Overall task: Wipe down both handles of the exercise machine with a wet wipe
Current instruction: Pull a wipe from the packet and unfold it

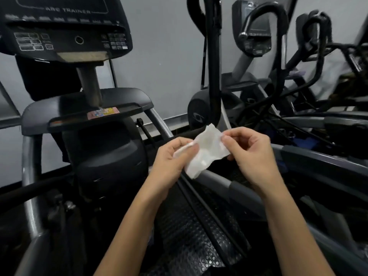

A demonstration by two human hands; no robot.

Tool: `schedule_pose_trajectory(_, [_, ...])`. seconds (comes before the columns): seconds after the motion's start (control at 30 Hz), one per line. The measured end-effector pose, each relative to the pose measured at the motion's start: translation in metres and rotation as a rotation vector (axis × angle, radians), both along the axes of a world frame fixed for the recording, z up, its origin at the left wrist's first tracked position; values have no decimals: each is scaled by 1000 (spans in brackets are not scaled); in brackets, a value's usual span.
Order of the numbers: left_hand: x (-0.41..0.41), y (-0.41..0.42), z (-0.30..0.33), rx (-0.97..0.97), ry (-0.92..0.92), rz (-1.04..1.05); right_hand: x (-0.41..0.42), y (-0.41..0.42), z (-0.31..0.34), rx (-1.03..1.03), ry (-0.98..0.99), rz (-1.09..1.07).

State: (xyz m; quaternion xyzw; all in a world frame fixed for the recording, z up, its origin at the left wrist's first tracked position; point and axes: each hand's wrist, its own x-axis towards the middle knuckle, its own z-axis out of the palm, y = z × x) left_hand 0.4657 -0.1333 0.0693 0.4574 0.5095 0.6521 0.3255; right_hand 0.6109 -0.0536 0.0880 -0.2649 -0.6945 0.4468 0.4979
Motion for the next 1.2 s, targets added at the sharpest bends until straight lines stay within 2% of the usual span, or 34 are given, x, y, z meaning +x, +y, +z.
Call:
schedule_pose_trajectory(0.13, [28, 9, -9, 9, -42, 19, 35, 3, -8, -75, -42, 1])
schedule_pose_trajectory(0.27, [53, 34, -14, 43, 166, 204, 55, 10, -10, -289, 80, 110])
schedule_pose_trajectory(0.37, [72, 47, -10, 76, 163, 8, 65, 20, -11, -360, 149, 218])
schedule_pose_trajectory(0.43, [85, 55, -6, 52, 153, -129, 71, 29, -11, -328, 139, 264])
schedule_pose_trajectory(0.53, [96, 69, 0, 63, 127, -175, 80, 43, -6, -267, 130, 271])
schedule_pose_trajectory(0.63, [96, 82, 8, 82, 14, -116, 95, 64, -1, -281, 169, 237])
schedule_pose_trajectory(0.7, [89, 94, 13, 78, -164, -17, 109, 80, 0, -289, 161, 181])
schedule_pose_trajectory(0.77, [82, 105, 18, 89, -304, 76, 127, 96, -1, -215, 3, 101])
schedule_pose_trajectory(0.8, [82, 110, 20, 101, -288, 102, 133, 103, -3, -177, -110, 83])
schedule_pose_trajectory(0.87, [90, 116, 23, 118, -119, 113, 136, 112, -7, -123, -249, 73])
schedule_pose_trajectory(0.97, [111, 126, 23, 156, 207, 44, 127, 113, -7, -95, -178, 98])
schedule_pose_trajectory(1.03, [123, 132, 22, 176, 351, -7, 118, 110, -5, -56, -187, 245])
schedule_pose_trajectory(1.13, [128, 141, 21, 180, 390, 5, 112, 109, 0, -24, -176, 293])
schedule_pose_trajectory(1.2, [128, 145, 20, 154, 273, 4, 113, 115, 0, -37, -141, 241])
